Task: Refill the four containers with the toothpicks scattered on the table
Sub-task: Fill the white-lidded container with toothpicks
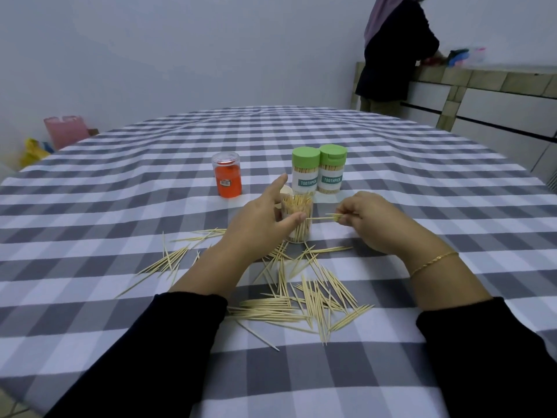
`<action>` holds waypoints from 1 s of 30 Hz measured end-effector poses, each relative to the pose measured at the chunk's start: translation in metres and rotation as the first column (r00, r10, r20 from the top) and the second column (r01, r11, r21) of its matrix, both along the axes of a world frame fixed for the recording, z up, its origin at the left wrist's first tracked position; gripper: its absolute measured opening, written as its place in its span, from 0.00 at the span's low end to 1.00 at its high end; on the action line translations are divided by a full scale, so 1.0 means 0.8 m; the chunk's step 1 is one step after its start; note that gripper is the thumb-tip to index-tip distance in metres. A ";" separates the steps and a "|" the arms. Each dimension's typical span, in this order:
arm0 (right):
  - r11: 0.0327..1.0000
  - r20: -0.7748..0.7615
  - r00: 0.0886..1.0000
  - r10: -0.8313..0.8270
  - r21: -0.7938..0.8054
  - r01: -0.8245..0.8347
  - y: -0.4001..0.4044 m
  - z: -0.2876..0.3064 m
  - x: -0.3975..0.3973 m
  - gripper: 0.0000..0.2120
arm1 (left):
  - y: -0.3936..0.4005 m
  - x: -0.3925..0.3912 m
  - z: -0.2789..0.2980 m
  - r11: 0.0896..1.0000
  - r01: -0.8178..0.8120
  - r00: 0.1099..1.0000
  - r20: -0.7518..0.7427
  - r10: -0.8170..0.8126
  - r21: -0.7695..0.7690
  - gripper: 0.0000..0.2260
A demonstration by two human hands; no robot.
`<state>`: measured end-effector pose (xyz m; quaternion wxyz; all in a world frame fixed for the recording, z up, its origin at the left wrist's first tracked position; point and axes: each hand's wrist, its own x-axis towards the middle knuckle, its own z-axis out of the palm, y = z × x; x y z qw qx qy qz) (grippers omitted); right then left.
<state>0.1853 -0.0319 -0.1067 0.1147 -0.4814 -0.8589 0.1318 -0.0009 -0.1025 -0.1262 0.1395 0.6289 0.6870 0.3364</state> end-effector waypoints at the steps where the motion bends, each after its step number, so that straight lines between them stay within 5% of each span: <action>1: 0.999 -0.008 1.000 -0.014 0.035 0.014 0.001 0.001 0.001 0.07 | 0.000 0.000 0.001 1.000 0.001 1.000 0.006 -0.001 0.000 0.35; 4: 0.997 -0.279 0.960 -0.024 0.067 0.044 -0.002 0.004 -0.002 0.06 | -0.001 0.001 0.002 1.000 0.016 1.000 0.009 -0.016 0.004 0.36; 8: 0.987 -0.810 0.583 -0.059 -0.133 -0.085 -0.025 0.009 -0.020 0.07 | -0.003 0.004 0.003 0.999 0.047 0.999 0.022 -0.047 0.011 0.37; 12: 0.939 -0.941 0.263 -0.213 -0.272 -0.213 -0.034 0.004 -0.039 0.09 | -0.003 0.006 0.000 0.997 0.031 0.999 -0.015 -0.030 0.074 0.38; 15: 0.888 -0.939 0.131 -0.319 -0.344 -0.306 -0.029 -0.001 -0.046 0.08 | -0.003 0.009 -0.002 0.996 0.047 0.998 -0.048 -0.044 0.073 0.39; 30: 0.796 -0.901 0.096 -0.424 -0.421 -0.435 -0.024 -0.016 -0.060 0.07 | -0.001 0.009 -0.006 0.996 0.074 0.994 0.082 -0.078 0.042 0.40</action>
